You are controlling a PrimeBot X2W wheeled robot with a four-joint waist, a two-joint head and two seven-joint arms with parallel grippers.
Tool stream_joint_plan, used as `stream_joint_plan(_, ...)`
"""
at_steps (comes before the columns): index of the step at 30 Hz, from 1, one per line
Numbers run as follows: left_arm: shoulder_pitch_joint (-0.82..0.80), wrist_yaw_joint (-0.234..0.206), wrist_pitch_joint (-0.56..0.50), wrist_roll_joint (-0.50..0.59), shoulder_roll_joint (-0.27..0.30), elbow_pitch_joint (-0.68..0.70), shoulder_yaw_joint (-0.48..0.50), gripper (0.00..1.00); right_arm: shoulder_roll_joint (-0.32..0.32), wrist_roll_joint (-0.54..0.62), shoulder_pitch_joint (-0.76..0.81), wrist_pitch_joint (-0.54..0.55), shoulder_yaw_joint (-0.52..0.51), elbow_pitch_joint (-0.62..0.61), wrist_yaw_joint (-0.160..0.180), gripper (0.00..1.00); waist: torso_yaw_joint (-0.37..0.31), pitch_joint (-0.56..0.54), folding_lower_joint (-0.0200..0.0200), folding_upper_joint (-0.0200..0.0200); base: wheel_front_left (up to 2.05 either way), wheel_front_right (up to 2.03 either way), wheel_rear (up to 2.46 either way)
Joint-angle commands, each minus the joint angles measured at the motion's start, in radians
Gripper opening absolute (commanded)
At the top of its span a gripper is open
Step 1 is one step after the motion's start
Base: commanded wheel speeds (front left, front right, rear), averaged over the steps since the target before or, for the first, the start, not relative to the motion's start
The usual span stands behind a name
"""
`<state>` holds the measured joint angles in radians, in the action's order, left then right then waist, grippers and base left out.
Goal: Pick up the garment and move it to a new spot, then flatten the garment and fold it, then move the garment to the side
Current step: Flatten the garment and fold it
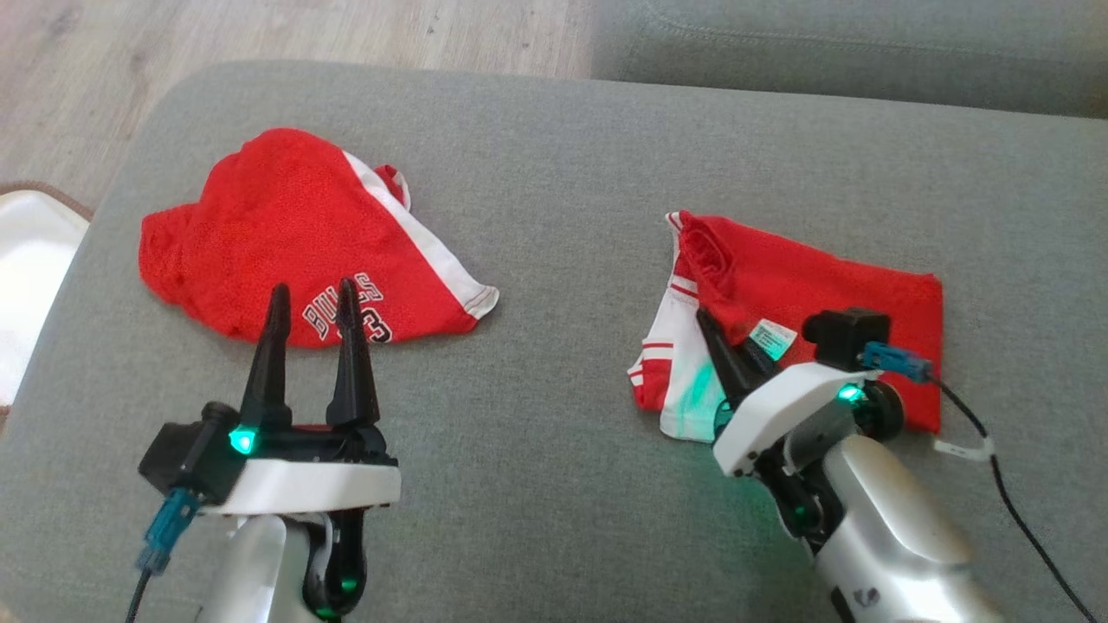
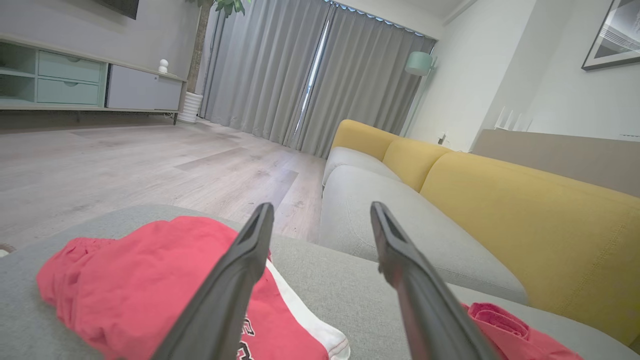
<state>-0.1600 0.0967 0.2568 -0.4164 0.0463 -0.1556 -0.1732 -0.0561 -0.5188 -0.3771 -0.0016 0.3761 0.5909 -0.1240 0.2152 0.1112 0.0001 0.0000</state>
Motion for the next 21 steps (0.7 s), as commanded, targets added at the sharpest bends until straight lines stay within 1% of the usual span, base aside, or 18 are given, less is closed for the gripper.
stream_joint_plan(1,-0.051,0.001,0.005,-0.005,0.004,0.029,0.03,1.0,0.006,-0.017,-0.058,-0.023,0.041,-0.008,-0.007,1.0,0.005,0.008,-0.0001,0.0,0.0,0.0,0.0)
stream_joint_plan(7,-0.056,0.001,0.005,-0.005,0.004,0.023,0.034,1.0,0.006,-0.148,-0.089,-0.061,0.187,0.023,-0.007,1.0,-0.001,0.016,-0.0001,0.0,0.0,0.0,0.0)
stream_joint_plan(11,-0.058,0.0,0.005,-0.005,0.004,0.023,0.037,1.0,0.006,-0.201,-0.124,-0.091,0.248,0.029,-0.007,1.0,-0.021,0.012,-0.0001,0.0,0.0,0.0,0.0)
stream_joint_plan(15,-0.053,0.001,0.005,0.0,0.004,0.023,0.042,1.0,0.006,-0.217,-0.154,-0.127,0.248,0.04,-0.007,1.0,-0.047,0.006,-0.0001,0.0,0.0,0.0,0.0)
stream_joint_plan(16,-0.048,0.002,0.005,0.005,0.004,0.025,0.049,1.0,0.006,-0.199,-0.175,-0.158,0.236,0.051,-0.007,1.0,-0.067,0.001,-0.0001,0.0,0.0,0.0,0.0)
stream_joint_plan(18,-0.046,0.003,0.005,0.008,0.004,0.03,0.056,1.0,0.006,-0.163,-0.194,-0.185,0.213,0.061,-0.007,1.0,-0.088,-0.003,-0.0001,0.0,0.0,0.0,0.0)
stream_joint_plan(21,-0.043,0.005,0.005,0.012,0.004,0.039,0.064,1.0,0.006,-0.071,-0.212,-0.219,0.146,0.077,-0.007,1.0,-0.118,-0.009,-0.0001,0.0,0.0,0.0,0.0)
